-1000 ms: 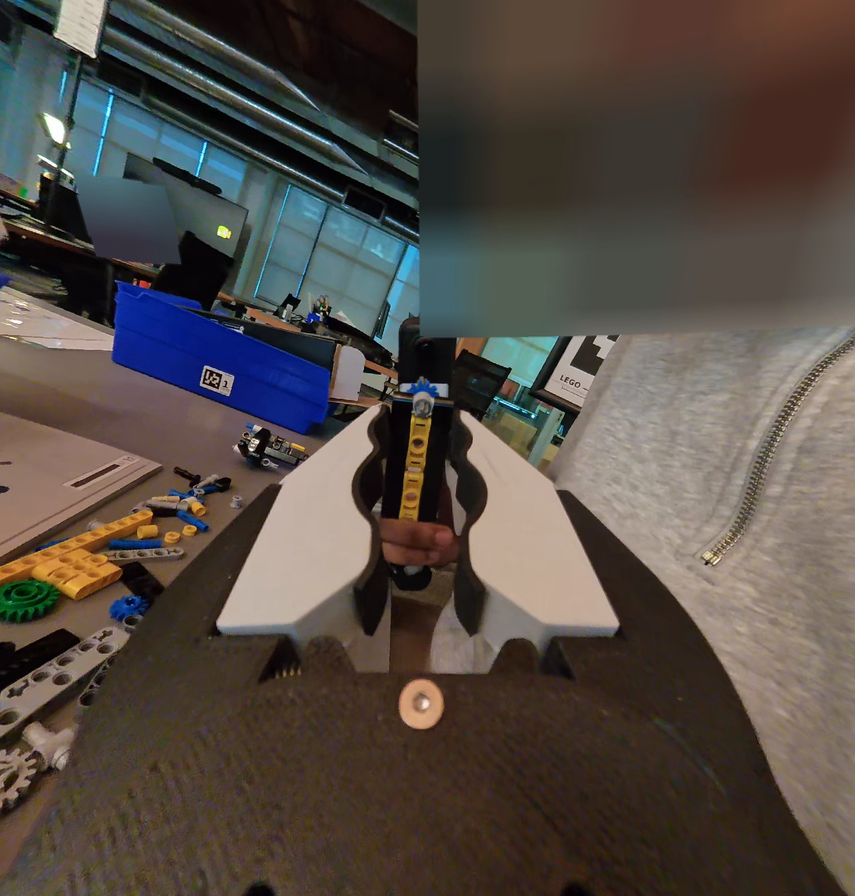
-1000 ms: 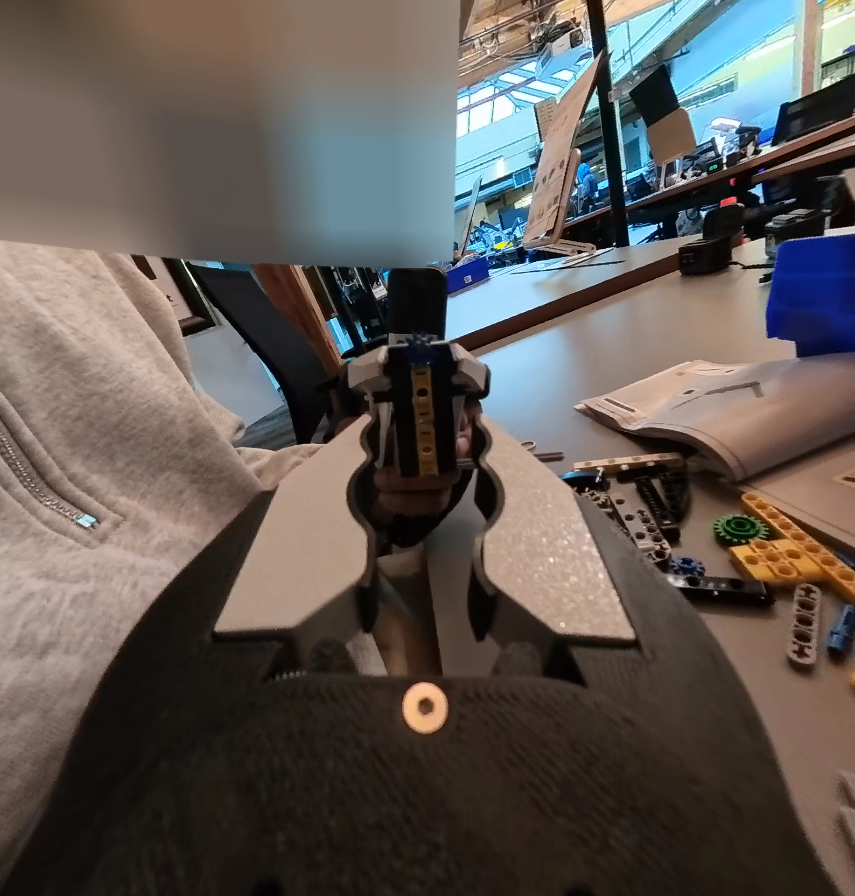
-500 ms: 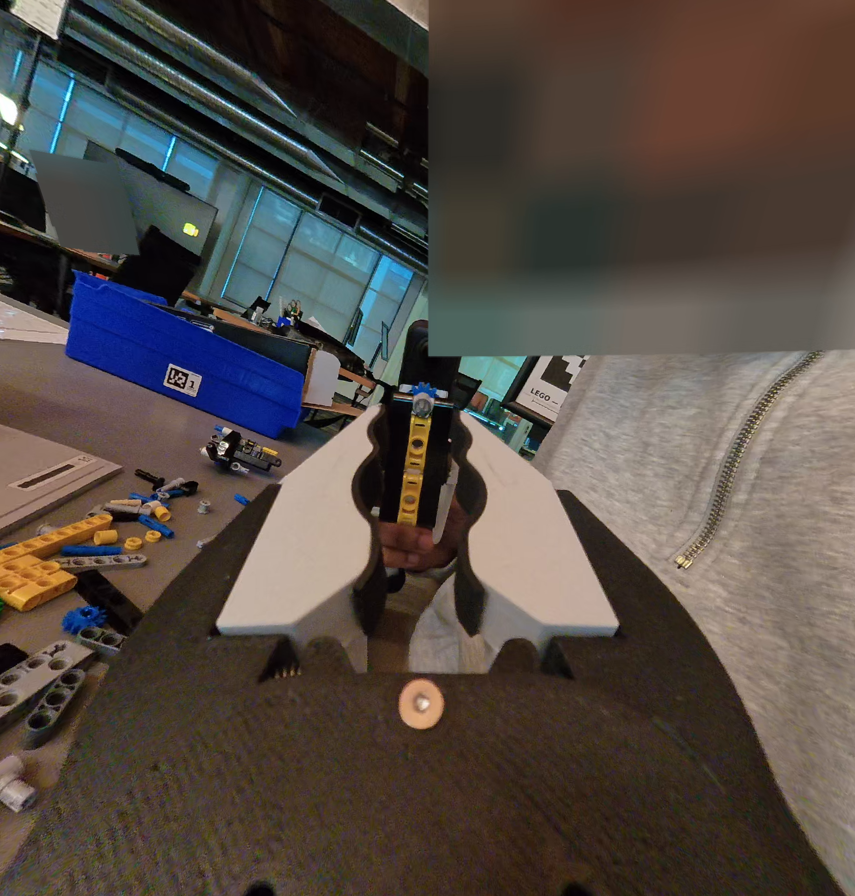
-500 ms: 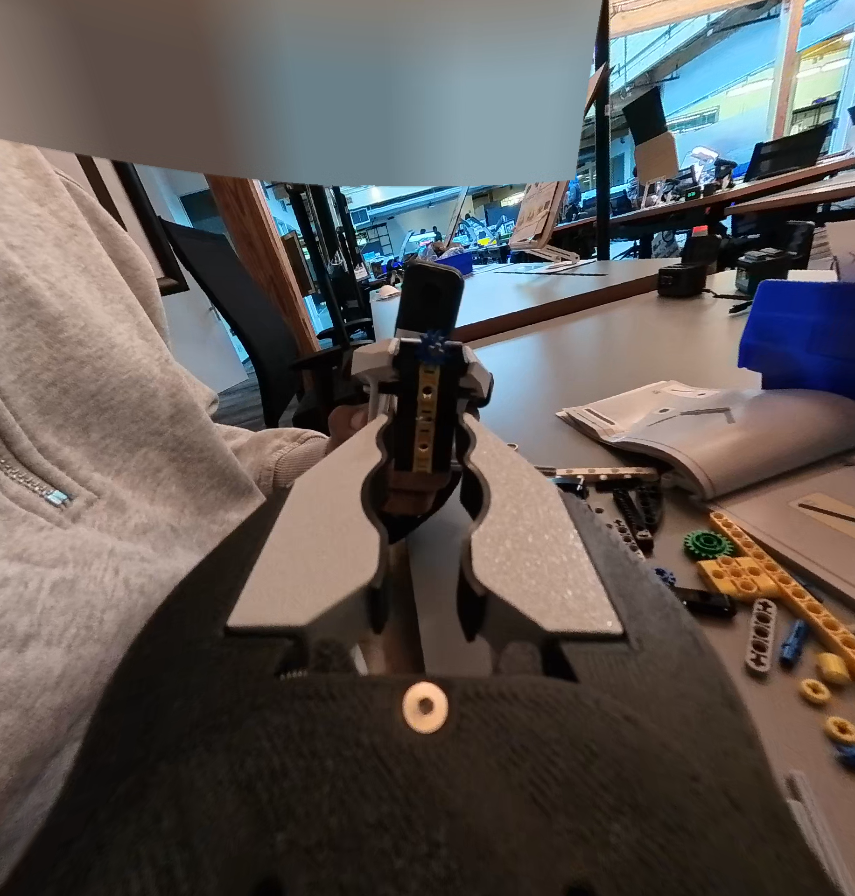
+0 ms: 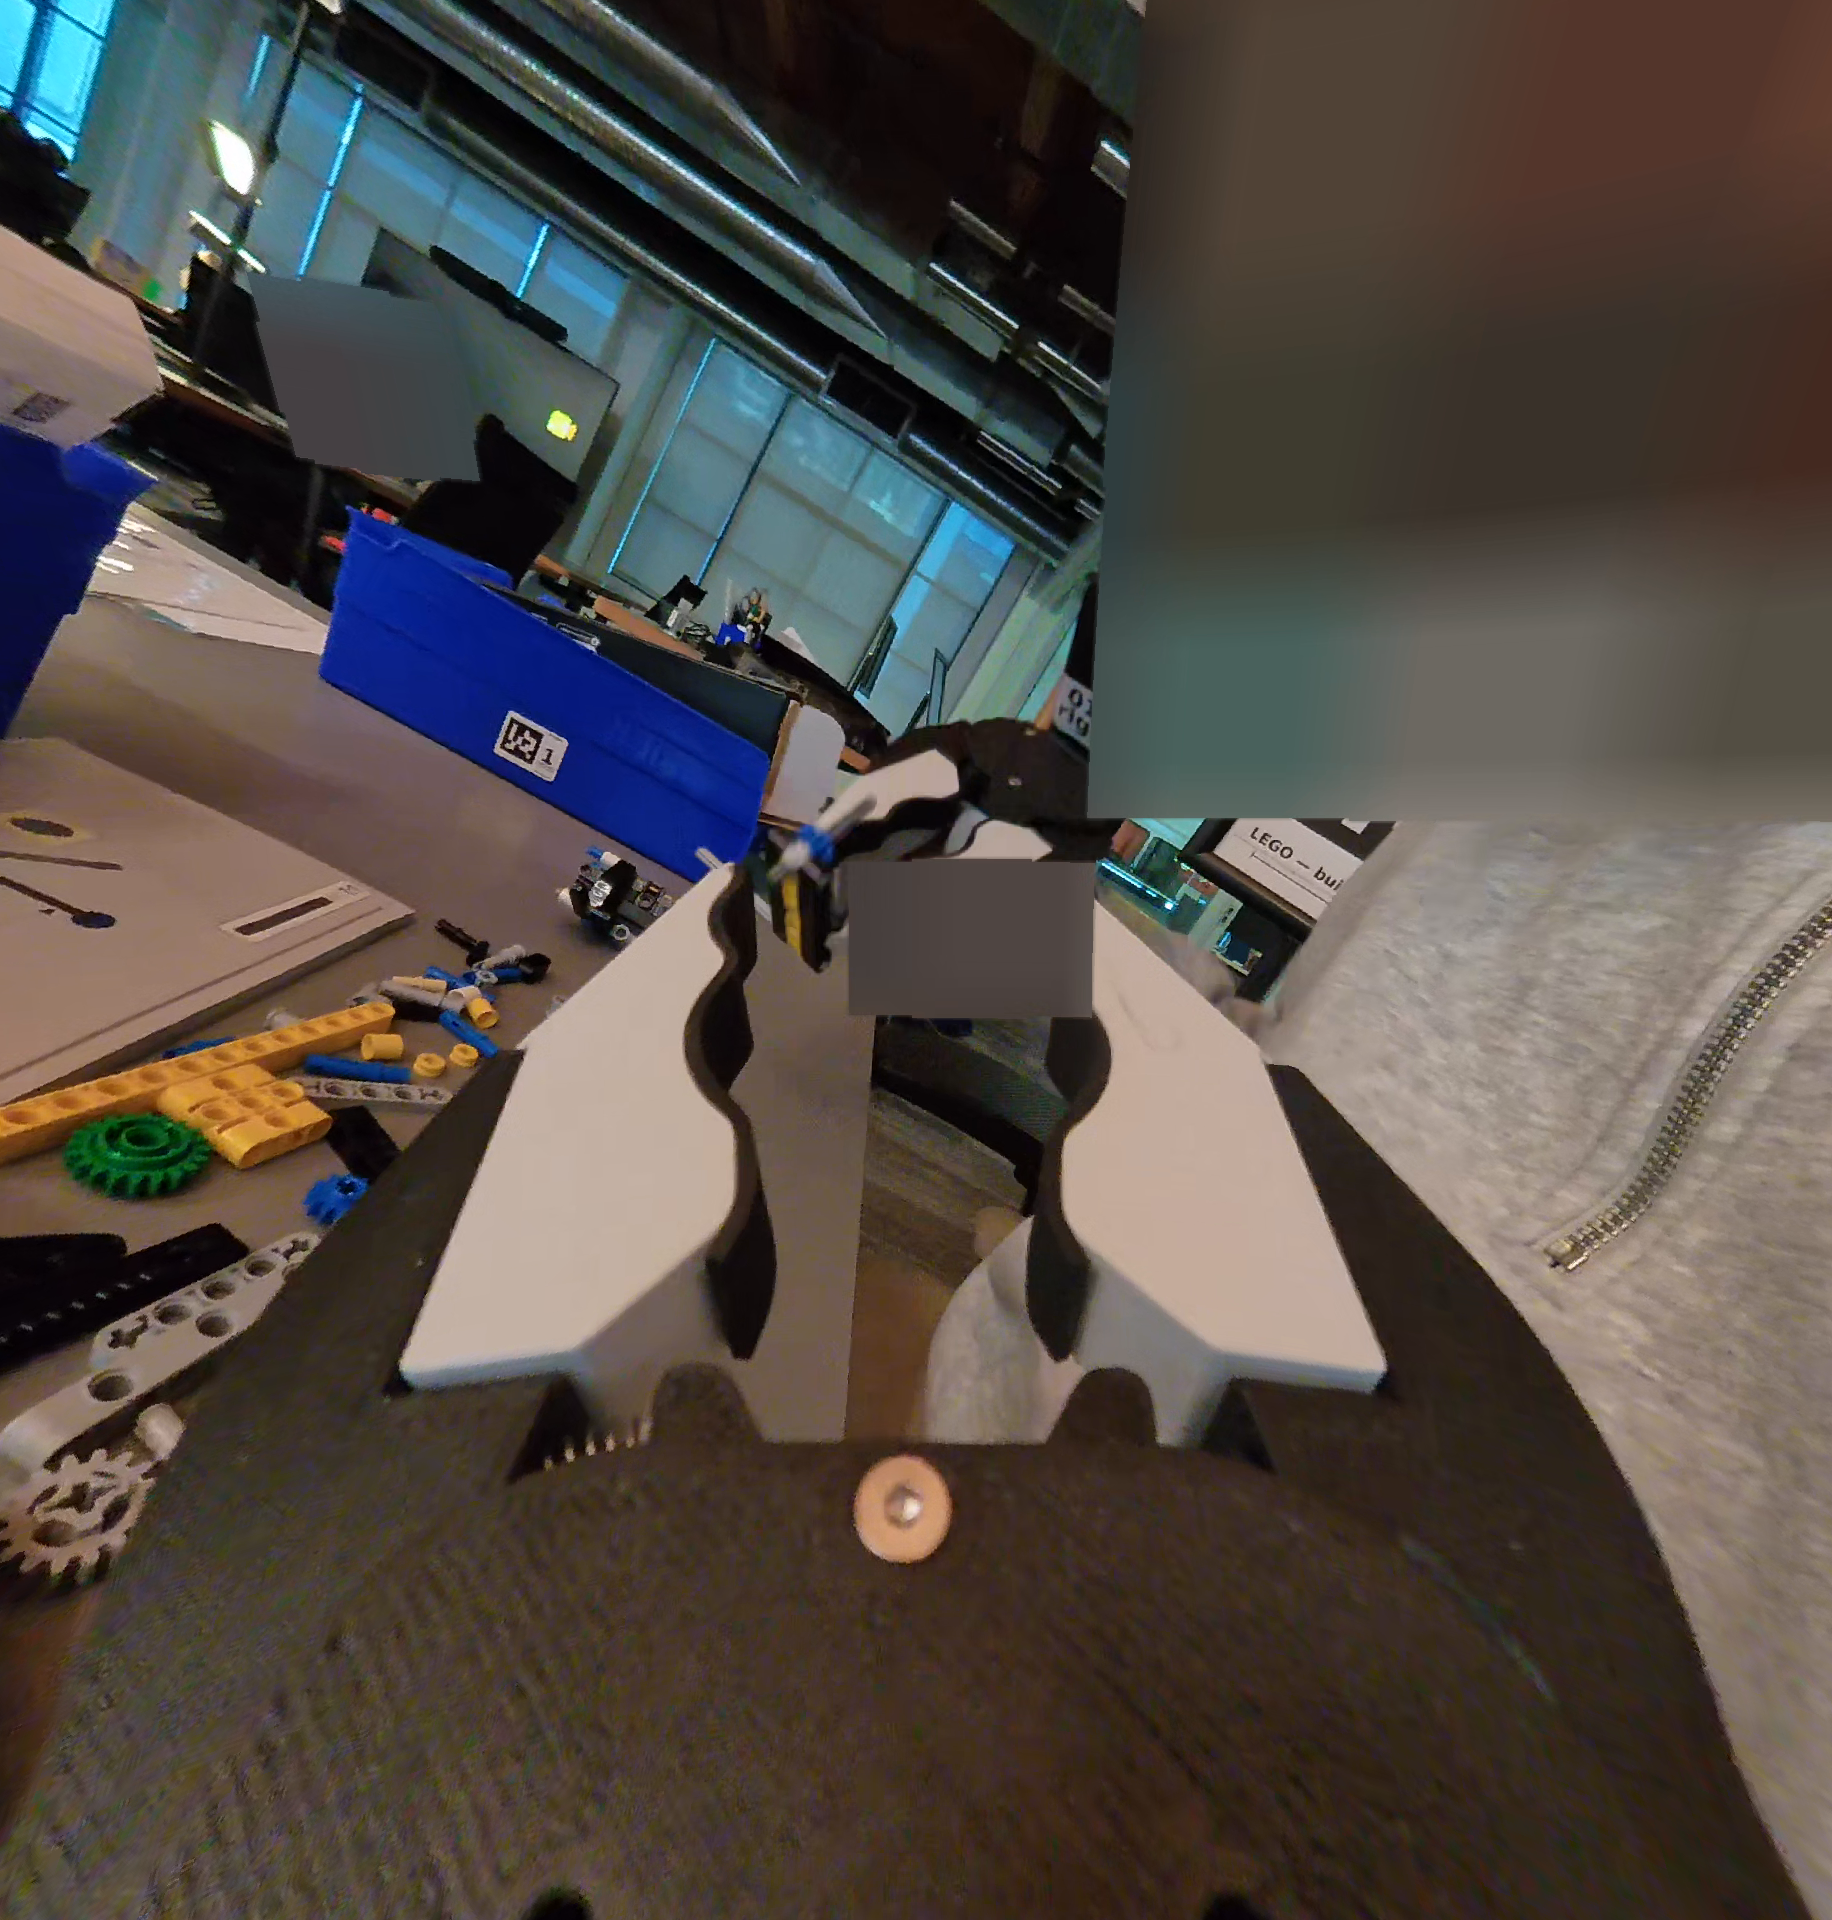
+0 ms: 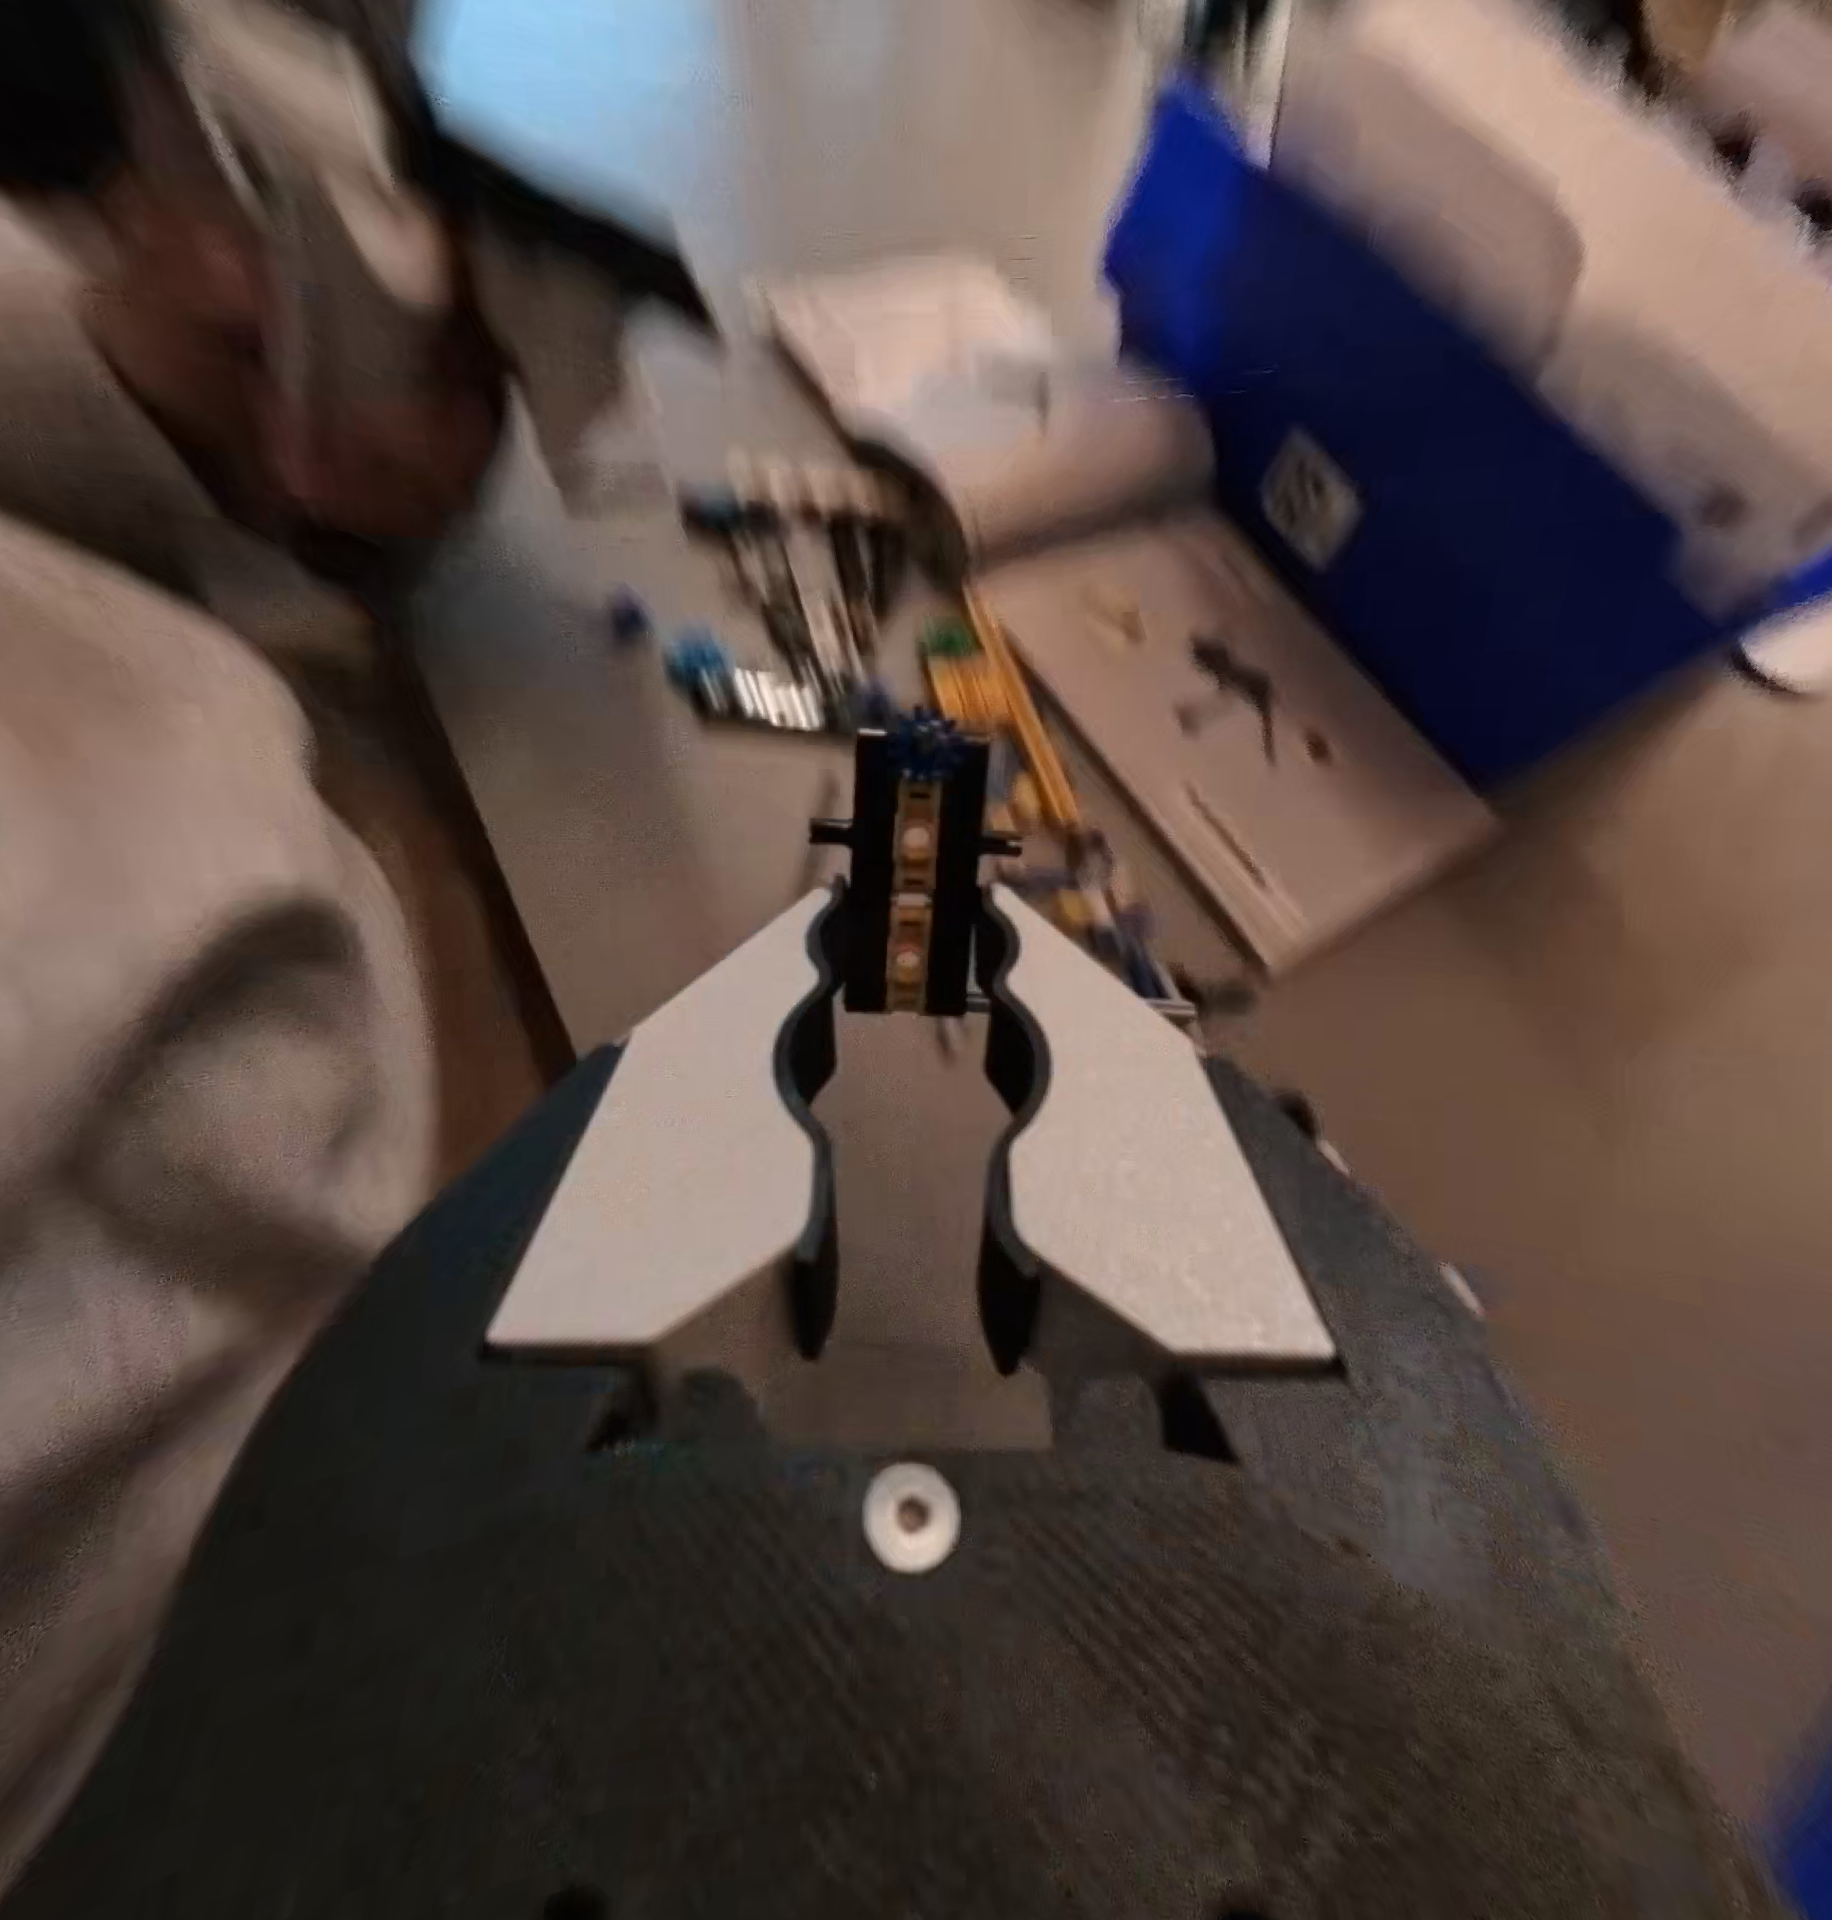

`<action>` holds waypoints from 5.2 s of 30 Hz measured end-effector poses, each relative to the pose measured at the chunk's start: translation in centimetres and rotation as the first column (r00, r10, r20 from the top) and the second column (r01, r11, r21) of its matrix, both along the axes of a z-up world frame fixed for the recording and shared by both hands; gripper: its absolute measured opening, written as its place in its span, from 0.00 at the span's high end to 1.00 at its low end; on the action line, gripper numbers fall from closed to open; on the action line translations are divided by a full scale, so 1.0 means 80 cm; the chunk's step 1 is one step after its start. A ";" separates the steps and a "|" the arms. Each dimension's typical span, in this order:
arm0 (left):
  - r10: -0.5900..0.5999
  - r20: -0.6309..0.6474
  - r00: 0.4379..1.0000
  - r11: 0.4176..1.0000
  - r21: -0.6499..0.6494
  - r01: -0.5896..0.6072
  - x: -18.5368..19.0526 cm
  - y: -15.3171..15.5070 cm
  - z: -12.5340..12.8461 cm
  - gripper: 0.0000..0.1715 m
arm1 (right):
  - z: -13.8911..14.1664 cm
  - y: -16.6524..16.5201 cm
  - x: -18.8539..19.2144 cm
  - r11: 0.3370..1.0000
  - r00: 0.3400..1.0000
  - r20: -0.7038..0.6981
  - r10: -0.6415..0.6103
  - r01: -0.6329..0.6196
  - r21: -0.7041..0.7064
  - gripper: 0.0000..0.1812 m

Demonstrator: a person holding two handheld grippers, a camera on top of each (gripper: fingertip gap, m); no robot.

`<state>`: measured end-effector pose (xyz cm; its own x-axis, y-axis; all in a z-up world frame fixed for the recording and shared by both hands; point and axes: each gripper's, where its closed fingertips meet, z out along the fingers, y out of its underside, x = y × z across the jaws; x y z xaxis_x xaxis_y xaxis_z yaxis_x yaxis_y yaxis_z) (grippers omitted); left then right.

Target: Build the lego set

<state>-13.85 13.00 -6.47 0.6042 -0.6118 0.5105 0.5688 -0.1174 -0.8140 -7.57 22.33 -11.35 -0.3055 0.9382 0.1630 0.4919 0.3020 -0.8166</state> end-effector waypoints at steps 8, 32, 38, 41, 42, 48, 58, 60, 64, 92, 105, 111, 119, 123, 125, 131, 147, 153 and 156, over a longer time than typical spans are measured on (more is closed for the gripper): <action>0.020 -0.020 1.000 1.000 -0.001 -0.020 -0.002 -0.001 0.001 0.68 | -0.083 0.101 0.148 0.957 0.815 0.537 -0.220 0.075 0.278 0.88; 0.017 -0.010 1.000 1.000 -0.020 -0.017 -0.001 0.004 -0.004 0.69 | -0.083 0.119 0.178 0.973 0.810 0.546 -0.212 0.126 0.192 0.81; 0.044 -0.022 0.999 0.999 -0.019 -0.045 -0.003 0.005 -0.004 0.68 | 0.014 0.041 0.113 0.999 0.991 0.134 0.009 -0.016 0.047 0.97; -0.032 -0.063 0.998 0.999 -0.032 0.030 0.011 -0.003 -0.006 0.78 | 0.046 -0.025 0.067 0.992 0.990 -0.080 0.120 -0.123 -0.030 0.97; -0.037 -0.080 0.996 0.999 -0.033 0.034 0.014 -0.003 -0.007 0.80 | 0.045 -0.043 0.050 0.989 0.983 -0.130 0.131 -0.139 -0.052 0.96; 0.026 -0.231 0.973 0.999 -0.035 -0.035 0.020 -0.002 -0.015 1.00 | 0.017 -0.141 -0.033 0.903 0.937 -0.317 0.148 -0.259 -0.344 1.00; 0.393 -0.230 0.890 0.916 0.016 -0.401 -0.060 -0.001 -0.003 1.00 | -0.008 -0.121 -0.052 0.959 0.929 -0.366 0.055 -0.151 -0.240 1.00; 0.411 -0.240 0.879 0.907 0.010 -0.421 -0.065 0.000 -0.007 1.00 | -0.005 -0.110 -0.050 0.959 0.928 -0.372 0.016 -0.119 -0.257 1.00; 0.402 -0.233 0.886 0.908 -0.021 -0.418 -0.066 0.005 -0.018 1.00 | 0.001 -0.092 -0.054 0.960 0.921 -0.385 -0.056 -0.056 -0.275 1.00; 0.468 -0.134 0.873 0.877 -0.048 -0.478 -0.106 -0.005 -0.019 1.00 | -0.053 -0.035 -0.079 0.944 0.928 -0.181 -0.326 0.328 -0.022 1.00; 0.565 -0.247 0.787 0.808 -0.028 -0.589 -0.120 0.009 -0.027 1.00 | -0.054 -0.038 -0.080 0.949 0.935 -0.157 -0.317 0.312 -0.054 1.00; 0.603 -0.197 0.773 0.777 -0.075 -0.625 -0.137 0.009 -0.030 1.00 | -0.054 -0.042 -0.080 0.954 0.943 -0.147 -0.299 0.291 -0.074 1.00; 0.585 -0.200 0.786 0.790 -0.081 -0.608 -0.134 0.011 -0.031 1.00 | -0.061 -0.043 -0.082 0.954 0.947 -0.116 -0.300 0.295 -0.063 1.00; 0.586 -0.178 0.790 0.790 -0.088 -0.606 -0.137 0.010 -0.031 1.00 | -0.056 -0.042 -0.080 0.949 0.943 -0.126 -0.308 0.295 -0.108 1.00; 0.588 -0.173 0.790 0.790 -0.090 -0.607 -0.138 0.009 -0.031 1.00 | -0.053 -0.041 -0.080 0.947 0.941 -0.133 -0.310 0.295 -0.126 1.00; 0.586 -0.162 0.794 0.790 -0.100 -0.604 -0.140 0.010 -0.032 1.00 | -0.047 -0.036 -0.078 0.932 0.935 -0.138 -0.328 0.296 -0.206 1.00; 0.587 -0.146 0.796 0.791 -0.105 -0.602 -0.142 0.009 -0.032 1.00 | -0.032 -0.012 -0.072 0.838 0.903 -0.133 -0.407 0.312 -0.448 1.00; 0.582 -0.139 0.802 0.797 -0.102 -0.596 -0.141 0.009 -0.032 1.00 | -0.033 -0.028 -0.073 0.884 0.926 -0.153 -0.346 0.267 -0.383 1.00; 0.579 -0.133 0.805 0.800 -0.101 -0.592 -0.141 0.009 -0.031 1.00 | -0.036 -0.036 -0.074 0.908 0.937 -0.152 -0.314 0.250 -0.336 1.00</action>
